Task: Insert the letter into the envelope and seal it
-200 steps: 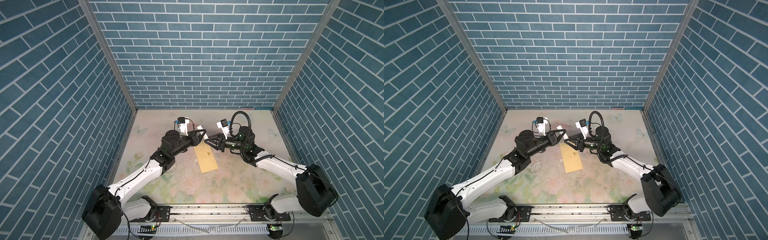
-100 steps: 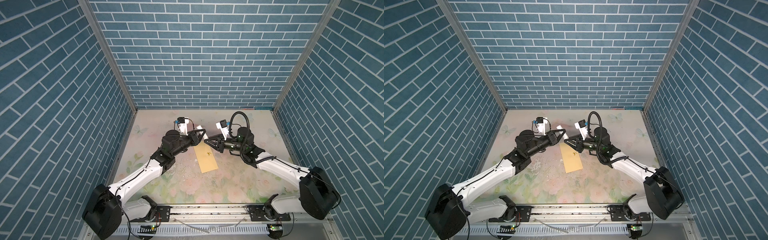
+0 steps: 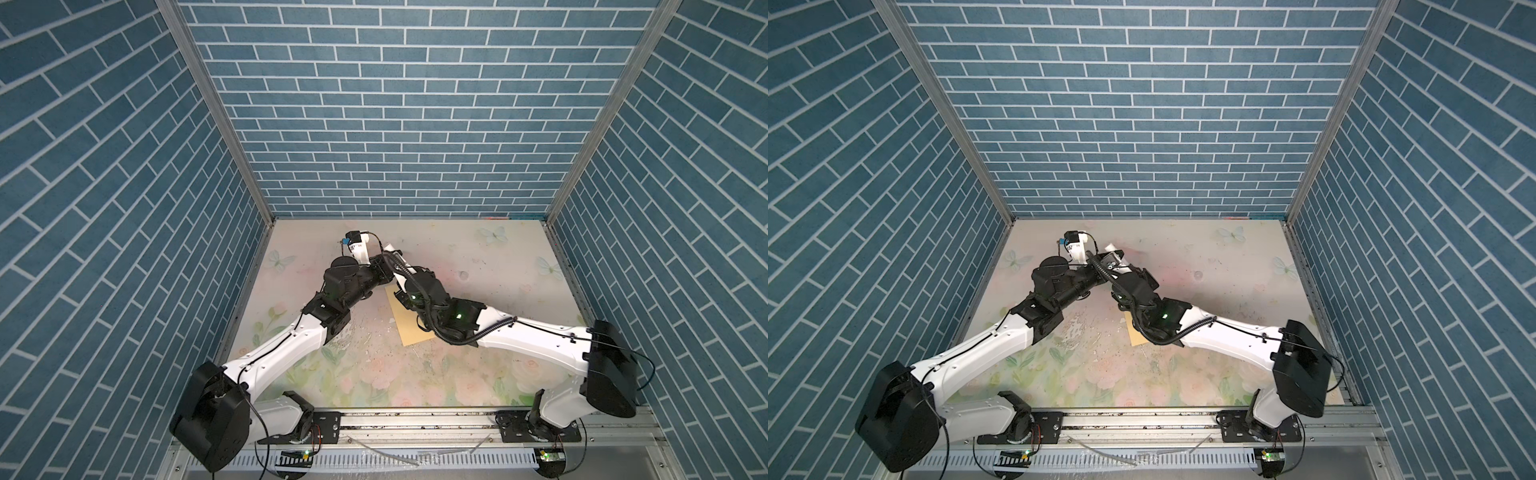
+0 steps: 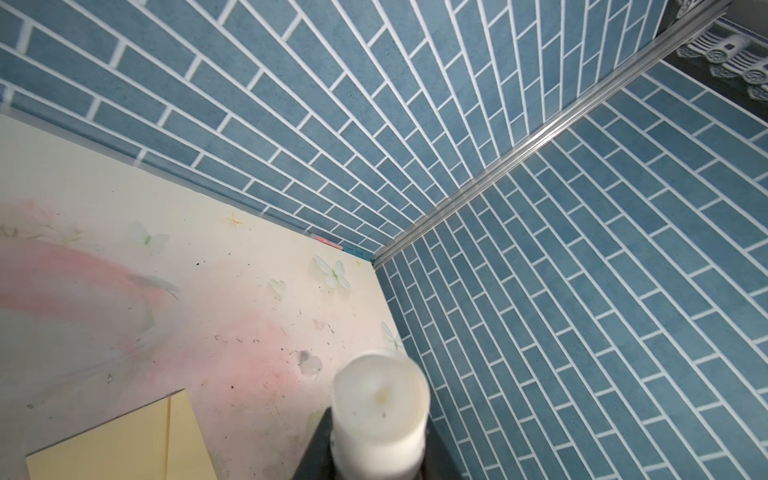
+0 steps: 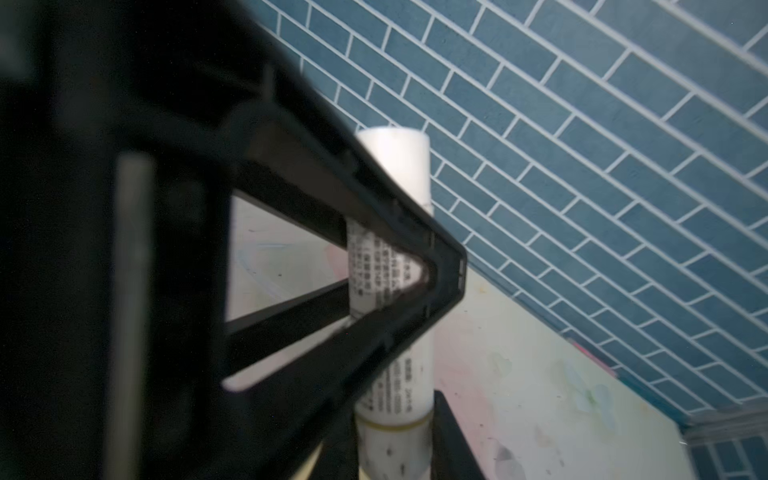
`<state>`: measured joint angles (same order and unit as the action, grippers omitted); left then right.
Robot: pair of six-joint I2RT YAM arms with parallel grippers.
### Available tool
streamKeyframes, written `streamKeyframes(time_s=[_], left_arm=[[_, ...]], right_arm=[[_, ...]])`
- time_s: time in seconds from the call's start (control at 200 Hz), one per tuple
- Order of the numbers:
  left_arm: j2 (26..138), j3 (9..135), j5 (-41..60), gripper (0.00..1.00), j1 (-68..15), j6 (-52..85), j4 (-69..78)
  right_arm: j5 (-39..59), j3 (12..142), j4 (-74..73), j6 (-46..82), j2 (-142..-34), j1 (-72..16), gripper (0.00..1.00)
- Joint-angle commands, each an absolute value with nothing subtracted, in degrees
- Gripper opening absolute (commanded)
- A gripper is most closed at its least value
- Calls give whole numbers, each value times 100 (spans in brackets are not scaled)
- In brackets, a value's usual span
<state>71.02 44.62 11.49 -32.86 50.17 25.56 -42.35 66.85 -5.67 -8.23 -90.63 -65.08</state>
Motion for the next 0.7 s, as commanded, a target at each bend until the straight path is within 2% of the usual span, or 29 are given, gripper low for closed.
streamKeyframes(time_s=[0.0,0.1,0.145,0.19,0.335,0.395,0.565,0.695], left_arm=[[7024,4509,1778,0,-3466,4985,2628],[6988,4509,1768,0,-3464,4961,2596],[6966,4513,1772,0,-3465,4949,2591],[6956,4509,1763,0,-3467,4942,2579],[6884,4517,1801,0,-3463,4936,2567],[6861,4518,1836,0,-3454,4955,2589],[6808,4526,1941,0,-3454,4978,2636],[6790,4518,2000,0,-3459,5009,2693]], right_arm=[[-5320,6959,-666,-1600,-9221,-6388,0],[-4171,6714,-413,-939,-8825,-6296,0],[-3490,6576,-303,-629,-8577,-6196,7],[-2674,6403,-222,-329,-8315,-6029,15],[394,5772,-475,896,-7604,-5074,51],[1289,5481,-815,1226,-7424,-4732,60],[3239,5062,-1525,1778,-7362,-4133,62],[4116,4842,-2438,2455,-7592,-3784,59]])
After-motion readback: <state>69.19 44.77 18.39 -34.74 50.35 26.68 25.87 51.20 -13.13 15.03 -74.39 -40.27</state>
